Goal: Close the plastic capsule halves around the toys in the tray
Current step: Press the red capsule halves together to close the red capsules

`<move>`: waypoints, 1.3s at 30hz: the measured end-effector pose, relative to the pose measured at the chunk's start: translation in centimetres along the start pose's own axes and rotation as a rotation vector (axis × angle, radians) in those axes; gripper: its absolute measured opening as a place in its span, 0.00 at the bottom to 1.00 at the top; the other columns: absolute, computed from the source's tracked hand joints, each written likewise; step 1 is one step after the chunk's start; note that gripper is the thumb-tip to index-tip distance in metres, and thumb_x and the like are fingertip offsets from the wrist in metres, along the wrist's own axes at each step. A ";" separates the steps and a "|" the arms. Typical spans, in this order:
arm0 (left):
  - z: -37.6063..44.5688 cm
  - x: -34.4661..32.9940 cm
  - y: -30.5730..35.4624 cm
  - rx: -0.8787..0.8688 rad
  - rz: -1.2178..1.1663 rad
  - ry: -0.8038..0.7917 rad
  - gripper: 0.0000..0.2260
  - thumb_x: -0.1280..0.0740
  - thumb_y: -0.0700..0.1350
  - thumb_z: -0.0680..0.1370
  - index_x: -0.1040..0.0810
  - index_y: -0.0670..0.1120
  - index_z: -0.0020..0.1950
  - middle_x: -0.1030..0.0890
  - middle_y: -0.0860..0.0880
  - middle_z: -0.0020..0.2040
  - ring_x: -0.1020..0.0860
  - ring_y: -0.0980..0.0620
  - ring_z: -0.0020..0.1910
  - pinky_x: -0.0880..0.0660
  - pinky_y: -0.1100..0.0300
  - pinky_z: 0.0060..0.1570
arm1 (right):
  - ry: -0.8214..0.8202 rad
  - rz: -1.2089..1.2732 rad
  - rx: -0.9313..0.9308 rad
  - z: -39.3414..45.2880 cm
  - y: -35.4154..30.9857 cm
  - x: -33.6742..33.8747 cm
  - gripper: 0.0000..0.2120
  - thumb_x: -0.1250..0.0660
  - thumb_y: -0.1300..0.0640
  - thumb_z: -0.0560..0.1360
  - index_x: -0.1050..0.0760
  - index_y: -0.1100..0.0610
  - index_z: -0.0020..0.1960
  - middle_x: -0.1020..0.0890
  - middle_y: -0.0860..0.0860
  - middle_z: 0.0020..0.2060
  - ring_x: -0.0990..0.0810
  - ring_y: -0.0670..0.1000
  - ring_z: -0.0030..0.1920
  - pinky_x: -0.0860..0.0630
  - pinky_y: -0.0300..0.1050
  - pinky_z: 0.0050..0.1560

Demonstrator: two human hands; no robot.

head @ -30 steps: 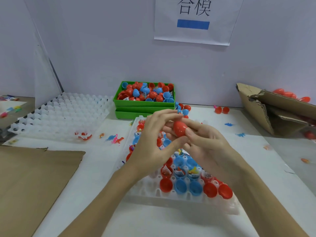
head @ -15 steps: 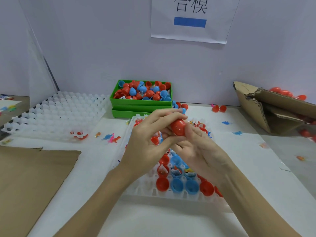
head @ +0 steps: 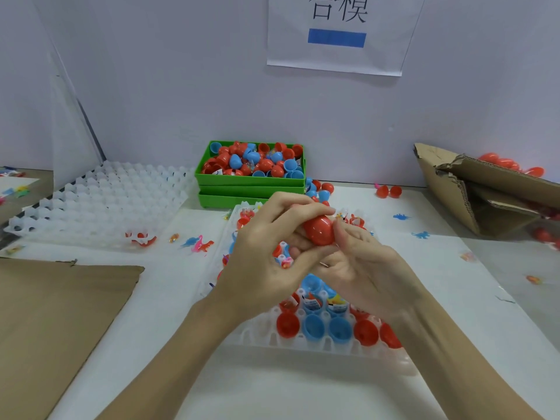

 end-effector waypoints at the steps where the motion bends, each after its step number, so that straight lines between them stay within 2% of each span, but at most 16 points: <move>1: -0.1 -0.1 0.1 -0.003 -0.004 -0.006 0.21 0.22 0.42 0.75 0.20 0.40 0.66 0.21 0.44 0.61 0.22 0.48 0.64 0.25 0.58 0.64 | -0.005 0.025 -0.010 0.0 0.0 0.0 0.21 0.38 0.58 0.83 0.29 0.68 0.72 0.24 0.63 0.69 0.26 0.61 0.72 0.28 0.53 0.70; 3: -0.1 -0.1 0.1 0.007 -0.026 0.005 0.24 0.22 0.46 0.76 0.23 0.42 0.68 0.22 0.46 0.63 0.23 0.48 0.66 0.26 0.59 0.66 | 0.006 0.059 -0.013 -0.1 0.0 -0.1 0.24 0.41 0.61 0.83 0.37 0.70 0.76 0.30 0.65 0.74 0.31 0.63 0.75 0.32 0.56 0.74; 4: -0.1 0.0 0.0 0.012 -0.021 0.024 0.24 0.22 0.47 0.76 0.23 0.42 0.69 0.22 0.46 0.64 0.23 0.49 0.66 0.26 0.58 0.66 | 0.009 0.073 -0.011 0.0 0.1 -0.1 0.25 0.40 0.61 0.83 0.38 0.69 0.77 0.31 0.66 0.75 0.32 0.64 0.76 0.33 0.57 0.75; 7: 0.1 0.4 -0.3 0.013 0.035 0.052 0.22 0.24 0.48 0.76 0.22 0.42 0.68 0.21 0.46 0.64 0.23 0.50 0.67 0.26 0.59 0.67 | 0.002 0.114 -0.007 0.2 0.4 -0.5 0.24 0.36 0.60 0.82 0.33 0.67 0.76 0.30 0.65 0.74 0.30 0.62 0.75 0.30 0.58 0.73; 10: 0.2 0.5 -0.5 0.046 0.047 0.057 0.20 0.27 0.49 0.78 0.21 0.40 0.66 0.21 0.46 0.63 0.23 0.51 0.65 0.26 0.62 0.66 | -0.014 0.164 -0.010 0.4 0.6 -0.8 0.23 0.36 0.57 0.83 0.31 0.66 0.75 0.29 0.65 0.74 0.30 0.61 0.75 0.29 0.56 0.72; 15: 0.2 0.4 0.0 0.020 0.081 0.081 0.19 0.30 0.47 0.79 0.21 0.37 0.66 0.22 0.48 0.61 0.23 0.55 0.63 0.26 0.66 0.64 | 0.061 0.119 0.042 0.7 1.1 -0.6 0.21 0.30 0.52 0.79 0.22 0.61 0.68 0.23 0.62 0.69 0.26 0.58 0.72 0.26 0.51 0.69; 19: 0.1 0.6 0.2 0.007 0.126 0.110 0.20 0.28 0.48 0.80 0.20 0.37 0.66 0.21 0.48 0.60 0.23 0.56 0.61 0.26 0.66 0.63 | 0.068 0.132 0.065 1.0 1.6 -0.7 0.22 0.31 0.51 0.79 0.22 0.63 0.67 0.21 0.63 0.66 0.23 0.58 0.70 0.24 0.50 0.66; 25: 0.1 0.4 -0.1 0.042 0.083 0.109 0.18 0.30 0.47 0.80 0.20 0.37 0.66 0.21 0.50 0.61 0.23 0.58 0.62 0.25 0.65 0.63 | 0.103 0.109 0.083 1.0 1.7 -0.6 0.23 0.28 0.50 0.77 0.20 0.64 0.65 0.19 0.63 0.64 0.22 0.58 0.69 0.23 0.48 0.64; 30: 0.1 0.0 -0.7 0.098 0.041 0.085 0.18 0.33 0.49 0.81 0.21 0.40 0.67 0.22 0.54 0.62 0.25 0.65 0.65 0.26 0.67 0.64 | 0.187 0.069 0.091 0.9 1.2 -0.5 0.24 0.26 0.49 0.75 0.20 0.63 0.65 0.18 0.62 0.62 0.19 0.58 0.66 0.21 0.49 0.62; 32: 0.1 -0.3 -1.2 0.198 -0.043 0.019 0.18 0.36 0.48 0.83 0.23 0.42 0.71 0.21 0.53 0.66 0.25 0.60 0.68 0.27 0.65 0.67 | 0.291 -0.090 0.146 0.8 0.8 -0.3 0.21 0.28 0.51 0.76 0.20 0.62 0.65 0.16 0.60 0.60 0.17 0.58 0.62 0.20 0.47 0.60; 35: -0.2 -0.9 -2.1 0.405 -0.258 -0.048 0.19 0.43 0.50 0.86 0.25 0.49 0.74 0.22 0.55 0.69 0.26 0.57 0.71 0.28 0.64 0.67 | 0.537 -0.660 0.353 0.4 0.1 0.0 0.17 0.27 0.53 0.75 0.18 0.56 0.62 0.12 0.51 0.52 0.13 0.51 0.53 0.17 0.44 0.55; 37: -0.3 -0.9 -2.6 0.517 -0.403 0.003 0.18 0.42 0.53 0.86 0.21 0.50 0.71 0.18 0.53 0.64 0.20 0.53 0.65 0.22 0.61 0.62 | 0.666 -1.102 0.486 0.0 -0.3 -0.1 0.18 0.23 0.53 0.73 0.18 0.56 0.61 0.13 0.47 0.48 0.14 0.46 0.47 0.18 0.38 0.52; 39: -0.4 -1.0 -2.8 0.602 -0.528 0.047 0.14 0.35 0.52 0.84 0.18 0.48 0.66 0.15 0.49 0.58 0.16 0.49 0.57 0.19 0.59 0.55 | 0.710 -1.400 0.542 -0.2 -0.2 0.1 0.21 0.22 0.51 0.72 0.20 0.57 0.61 0.15 0.49 0.48 0.16 0.45 0.44 0.20 0.35 0.51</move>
Point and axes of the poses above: each hand's wrist, its own z-axis towards the middle knuckle, its own x-axis out of the back of the hand, y = z × x, the point moved 3 cm from there along z, towards the middle knuckle
